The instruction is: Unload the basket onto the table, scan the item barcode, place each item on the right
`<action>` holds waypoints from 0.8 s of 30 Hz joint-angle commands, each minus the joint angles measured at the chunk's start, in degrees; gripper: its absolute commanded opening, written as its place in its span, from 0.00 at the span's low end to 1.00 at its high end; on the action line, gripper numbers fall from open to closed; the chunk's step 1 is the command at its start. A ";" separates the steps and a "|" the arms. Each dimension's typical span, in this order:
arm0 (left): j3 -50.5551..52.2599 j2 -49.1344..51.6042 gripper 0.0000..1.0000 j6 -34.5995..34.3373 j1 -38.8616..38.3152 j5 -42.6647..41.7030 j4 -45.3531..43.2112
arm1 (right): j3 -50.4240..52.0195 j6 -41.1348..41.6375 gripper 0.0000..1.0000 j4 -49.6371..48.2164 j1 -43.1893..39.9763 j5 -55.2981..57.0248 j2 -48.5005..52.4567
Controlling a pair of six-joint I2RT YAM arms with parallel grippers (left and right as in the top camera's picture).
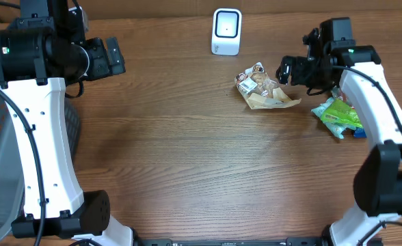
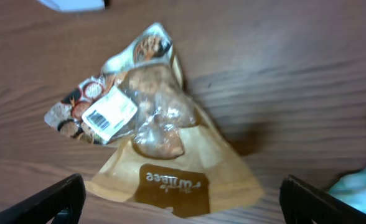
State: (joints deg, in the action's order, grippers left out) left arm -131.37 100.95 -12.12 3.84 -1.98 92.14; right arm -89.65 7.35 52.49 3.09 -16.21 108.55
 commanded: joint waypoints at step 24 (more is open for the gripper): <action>-0.02 -0.92 1.00 -0.98 -0.22 -0.57 -0.02 | -0.48 -4.15 1.00 4.96 13.05 -5.22 11.19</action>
State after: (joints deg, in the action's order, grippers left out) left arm -131.37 100.95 -12.12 3.84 -1.98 92.14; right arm -89.62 4.23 57.54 15.57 -23.09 120.18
